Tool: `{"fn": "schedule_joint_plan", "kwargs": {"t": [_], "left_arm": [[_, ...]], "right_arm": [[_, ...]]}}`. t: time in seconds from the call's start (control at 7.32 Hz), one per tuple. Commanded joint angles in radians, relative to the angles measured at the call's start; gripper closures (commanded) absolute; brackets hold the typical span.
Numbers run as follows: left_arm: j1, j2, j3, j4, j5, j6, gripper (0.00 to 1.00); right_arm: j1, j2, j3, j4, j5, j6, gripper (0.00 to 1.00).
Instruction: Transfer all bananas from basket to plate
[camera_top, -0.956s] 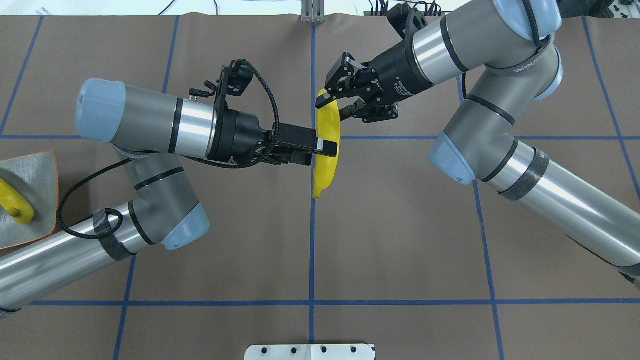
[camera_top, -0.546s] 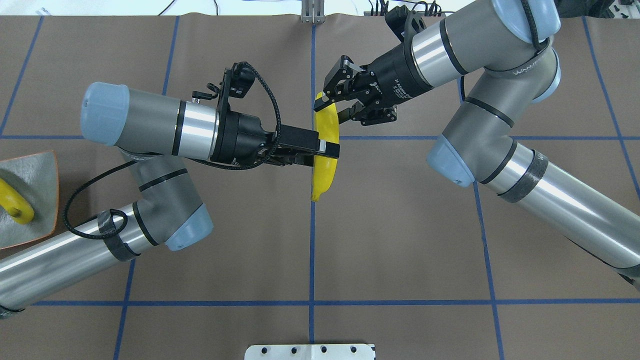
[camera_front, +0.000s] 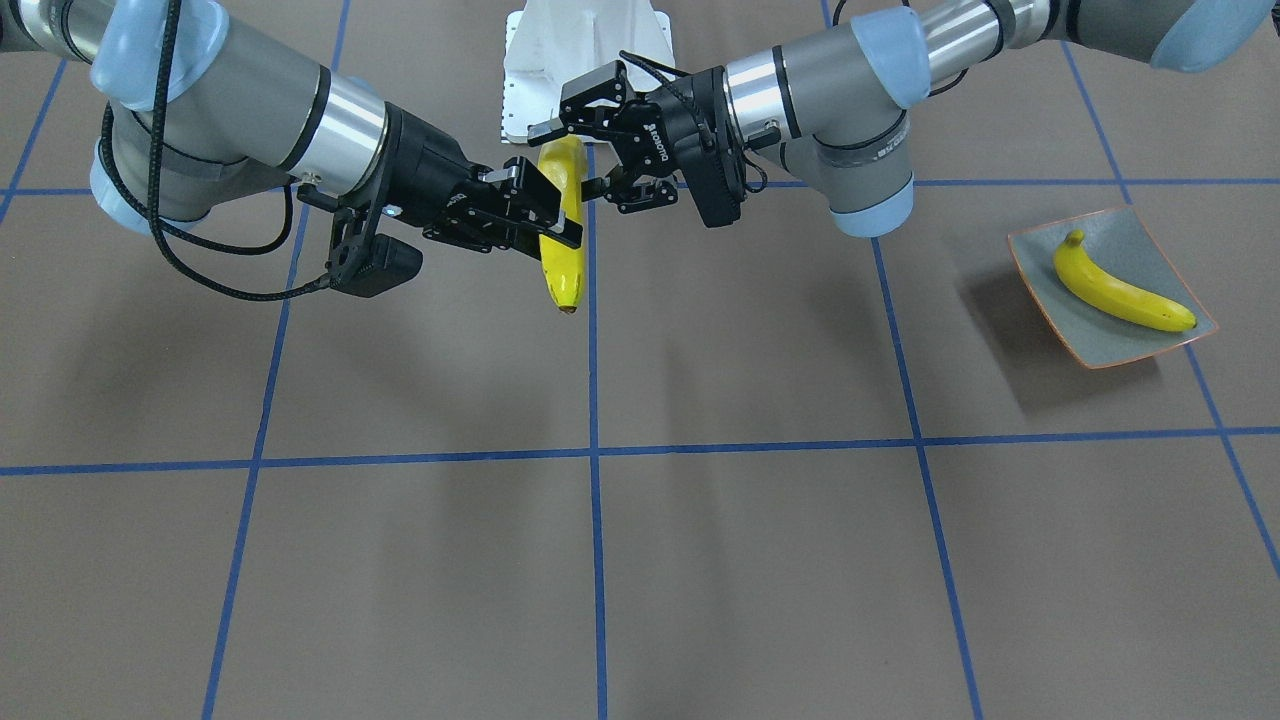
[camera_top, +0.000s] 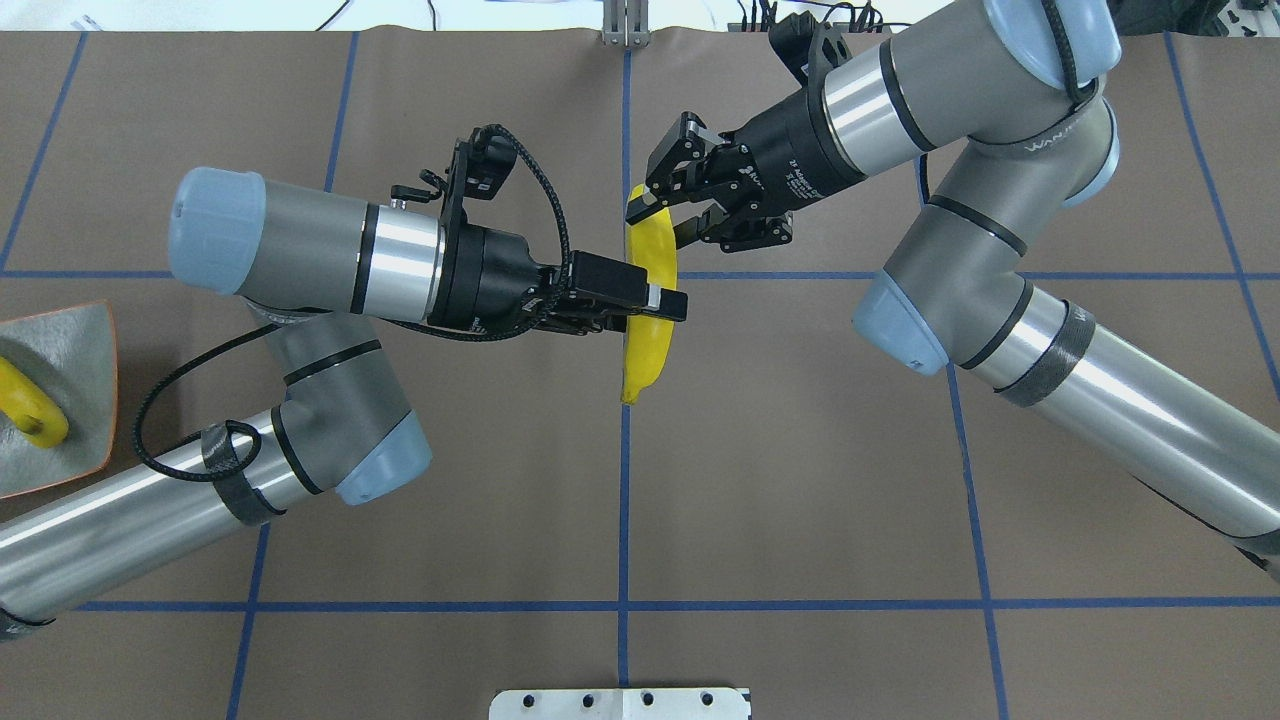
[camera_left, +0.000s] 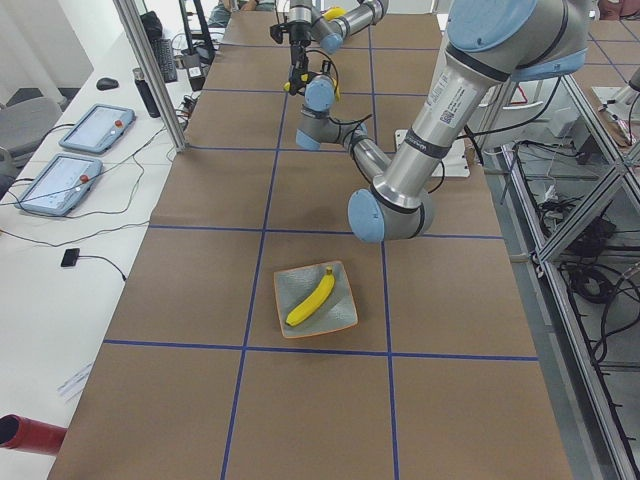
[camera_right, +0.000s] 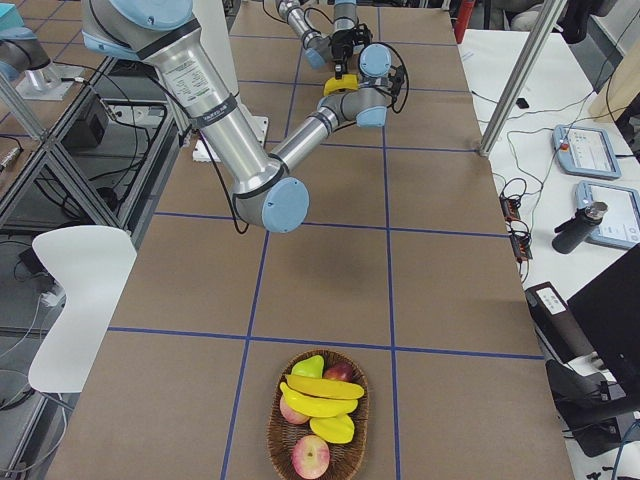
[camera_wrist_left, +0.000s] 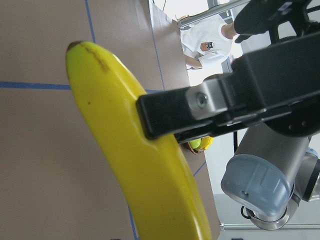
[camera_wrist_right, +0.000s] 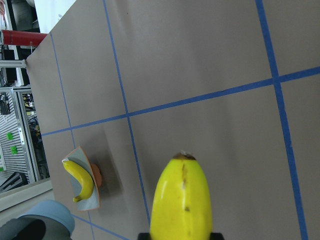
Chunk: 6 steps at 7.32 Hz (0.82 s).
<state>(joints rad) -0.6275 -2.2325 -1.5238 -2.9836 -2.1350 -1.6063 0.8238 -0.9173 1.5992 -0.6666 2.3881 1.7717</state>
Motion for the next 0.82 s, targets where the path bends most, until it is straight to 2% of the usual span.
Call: {"fn": "schedule_joint_plan", "kwargs": {"t": [0.0, 0.27, 0.55, 0.68], "left_arm": [[0.008, -0.001, 0.001, 0.000, 0.001, -0.006, 1.00], [0.008, -0.001, 0.001, 0.000, 0.003, -0.012, 1.00], [-0.004, 0.016, -0.012, 0.002, 0.003, -0.011, 1.00], [-0.039, 0.086, -0.042, 0.009, -0.005, -0.008, 1.00]], "right_arm": [[0.001, 0.000, 0.004, 0.010, -0.007, -0.002, 0.01], [0.006, -0.015, 0.005, 0.059, -0.004, 0.002, 0.00], [0.043, -0.089, 0.054, 0.096, -0.003, 0.003, 0.00], [0.075, -0.133, 0.079, 0.097, -0.003, 0.002, 0.00]]}}
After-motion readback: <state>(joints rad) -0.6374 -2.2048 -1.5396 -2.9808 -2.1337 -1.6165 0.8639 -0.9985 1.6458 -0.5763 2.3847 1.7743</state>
